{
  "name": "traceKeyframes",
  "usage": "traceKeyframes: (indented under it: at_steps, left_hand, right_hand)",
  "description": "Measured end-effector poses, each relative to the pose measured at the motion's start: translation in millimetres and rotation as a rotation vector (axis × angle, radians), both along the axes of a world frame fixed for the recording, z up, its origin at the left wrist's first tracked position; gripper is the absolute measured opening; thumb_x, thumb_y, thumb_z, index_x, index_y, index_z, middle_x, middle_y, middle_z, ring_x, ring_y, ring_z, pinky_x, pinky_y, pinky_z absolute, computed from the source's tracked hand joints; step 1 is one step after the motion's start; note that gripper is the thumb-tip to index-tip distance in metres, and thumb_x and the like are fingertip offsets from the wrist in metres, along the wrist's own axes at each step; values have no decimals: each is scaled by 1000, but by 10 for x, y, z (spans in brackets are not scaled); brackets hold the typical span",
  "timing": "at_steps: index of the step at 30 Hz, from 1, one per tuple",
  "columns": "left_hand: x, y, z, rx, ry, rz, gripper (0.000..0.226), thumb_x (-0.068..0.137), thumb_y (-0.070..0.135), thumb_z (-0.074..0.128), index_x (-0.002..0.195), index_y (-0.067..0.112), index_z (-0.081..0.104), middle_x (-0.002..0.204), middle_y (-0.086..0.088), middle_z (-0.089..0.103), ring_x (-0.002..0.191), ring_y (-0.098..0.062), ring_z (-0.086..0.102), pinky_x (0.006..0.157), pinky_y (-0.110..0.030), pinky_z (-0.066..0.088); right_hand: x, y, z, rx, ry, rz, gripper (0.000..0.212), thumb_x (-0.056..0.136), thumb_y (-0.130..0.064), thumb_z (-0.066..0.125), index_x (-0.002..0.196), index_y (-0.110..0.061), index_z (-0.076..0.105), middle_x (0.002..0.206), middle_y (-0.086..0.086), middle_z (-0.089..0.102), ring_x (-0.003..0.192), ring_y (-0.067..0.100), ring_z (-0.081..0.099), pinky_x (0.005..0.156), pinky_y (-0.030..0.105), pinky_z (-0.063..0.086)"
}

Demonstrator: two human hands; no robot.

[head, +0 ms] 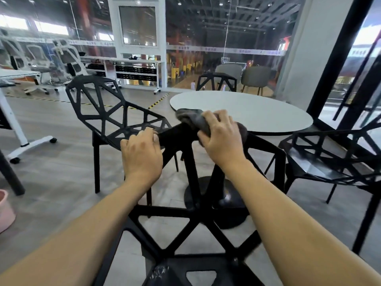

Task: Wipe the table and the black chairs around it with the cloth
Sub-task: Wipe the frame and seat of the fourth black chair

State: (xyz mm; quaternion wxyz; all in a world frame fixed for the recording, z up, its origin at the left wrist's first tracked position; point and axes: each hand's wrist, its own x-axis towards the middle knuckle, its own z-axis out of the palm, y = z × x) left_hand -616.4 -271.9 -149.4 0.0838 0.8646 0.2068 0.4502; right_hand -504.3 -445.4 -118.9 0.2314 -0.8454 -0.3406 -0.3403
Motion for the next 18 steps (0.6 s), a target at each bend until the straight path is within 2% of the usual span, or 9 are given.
traceKeyframes:
  at_steps: [3, 6, 8, 10, 12, 14, 16, 18]
  left_hand:
    - [7, -17, 2, -39, 18, -1, 23, 103, 21, 39, 90, 13, 56, 83, -10, 63, 81, -34, 52, 74, -37, 18]
    - [-41, 13, -15, -123, 21, -95, 19, 102, 17, 43, 101, 13, 61, 94, -8, 65, 89, -34, 52, 77, -35, 22]
    - [-210, 76, -100, -278, -69, -229, 19, 101, 11, 46, 111, 13, 62, 105, -4, 65, 97, -30, 55, 83, -31, 32]
    - [-509, 154, -259, -542, -169, -280, 19, 102, 12, 46, 112, 20, 60, 102, 3, 68, 94, -22, 63, 81, -29, 44]
    - [-777, 220, -497, -693, -144, -250, 21, 103, 14, 48, 101, 29, 62, 92, 7, 70, 89, -18, 67, 76, -28, 50]
    - [-927, 270, -717, -801, -104, -273, 29, 103, 15, 52, 93, 37, 67, 90, 11, 74, 91, -13, 69, 84, -35, 55]
    - [-983, 282, -804, -901, -120, -334, 31, 102, 15, 55, 94, 41, 71, 93, 14, 76, 94, -9, 71, 92, -39, 56]
    - [-996, 268, -807, -947, -138, -371, 32, 102, 14, 56, 99, 42, 72, 96, 16, 76, 97, -6, 72, 94, -37, 55]
  right_hand:
    - [194, -672, -15, 101, 75, -210, 34, 93, -37, 59, 121, -18, 55, 111, 12, 53, 97, 37, 58, 77, 37, 42]
    - [191, -870, -28, 159, 148, -289, 30, 94, -38, 56, 118, -20, 54, 110, 11, 52, 88, 32, 53, 74, 36, 37]
    - [167, -823, -32, 187, 164, -320, 31, 94, -39, 54, 120, -20, 55, 109, 14, 54, 85, 32, 51, 75, 36, 36]
    - [126, -769, -13, 218, 168, -342, 32, 95, -38, 53, 120, -20, 55, 110, 17, 55, 89, 38, 55, 75, 38, 37]
    - [101, -741, -20, 250, 171, -342, 30, 95, -36, 53, 119, -18, 56, 112, 19, 55, 94, 41, 57, 79, 41, 40]
    - [63, -661, -49, 266, 144, -286, 29, 95, -33, 52, 119, -17, 56, 114, 19, 55, 99, 42, 56, 86, 45, 44]
    - [-3, -479, -90, 244, 108, -161, 35, 91, -33, 50, 121, -17, 58, 121, 15, 53, 109, 39, 52, 97, 49, 43]
    - [-65, -206, -123, 186, 74, -26, 44, 87, -36, 49, 126, -17, 58, 130, 11, 51, 120, 34, 48, 107, 49, 37]
